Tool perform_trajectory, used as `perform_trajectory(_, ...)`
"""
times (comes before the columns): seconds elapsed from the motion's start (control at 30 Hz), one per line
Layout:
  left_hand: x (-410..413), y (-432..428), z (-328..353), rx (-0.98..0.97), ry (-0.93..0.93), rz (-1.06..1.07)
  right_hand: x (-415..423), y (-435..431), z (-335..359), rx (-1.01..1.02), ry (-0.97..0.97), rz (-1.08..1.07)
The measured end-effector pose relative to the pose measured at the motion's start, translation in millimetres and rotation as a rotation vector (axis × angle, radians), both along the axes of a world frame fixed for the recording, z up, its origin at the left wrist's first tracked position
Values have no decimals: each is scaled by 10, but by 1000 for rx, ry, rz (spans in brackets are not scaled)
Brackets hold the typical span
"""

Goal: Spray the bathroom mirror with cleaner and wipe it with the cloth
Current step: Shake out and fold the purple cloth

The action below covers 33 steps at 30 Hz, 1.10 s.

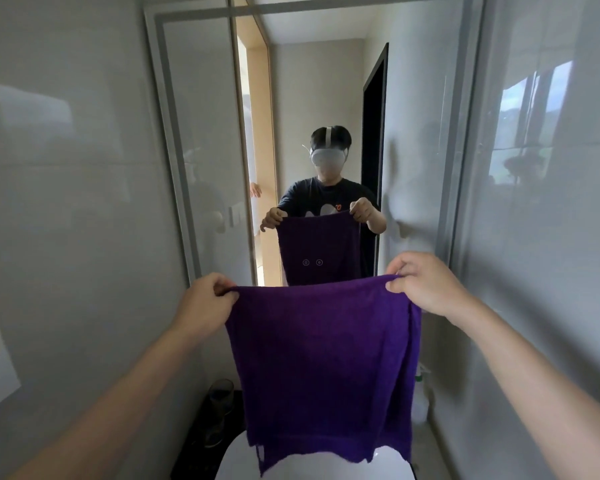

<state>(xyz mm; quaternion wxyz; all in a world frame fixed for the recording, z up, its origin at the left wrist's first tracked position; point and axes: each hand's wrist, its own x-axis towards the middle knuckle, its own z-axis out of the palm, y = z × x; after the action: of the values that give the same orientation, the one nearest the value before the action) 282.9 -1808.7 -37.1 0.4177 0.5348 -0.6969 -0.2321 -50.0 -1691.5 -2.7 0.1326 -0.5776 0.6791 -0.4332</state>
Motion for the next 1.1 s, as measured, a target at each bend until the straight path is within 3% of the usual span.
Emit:
perform_trajectory(0.13,-86,87,139,286,282,-108,121,-25,-3,39,-491,69)
perform_trajectory(0.23,-183,202,229,391,472,-271,303,-77,24,68,-802,221)
perform_trajectory(0.33,-324,308,331,396,519,-413,542,-123,75,65,-916,364)
perform_trajectory(0.5,-523,380,514,265,349,-447,945,-127,230,195,-990,559)
perform_trajectory(0.67,-450,474,626,214,320,-541,975,-106,401,233,-969,623)
perform_trajectory(0.8,-453,511,688,8,108,-456,954,-108,420,155,-890,643)
perform_trajectory(0.87,-455,515,705,-25,125,-434,947,-149,350,81,-672,571)
perform_trajectory(1.0,-434,504,712,24,230,-441,846,-239,158,-1,19,313)
perform_trajectory(1.1,-424,487,712,36,275,-444,725,-308,-20,177,70,326)
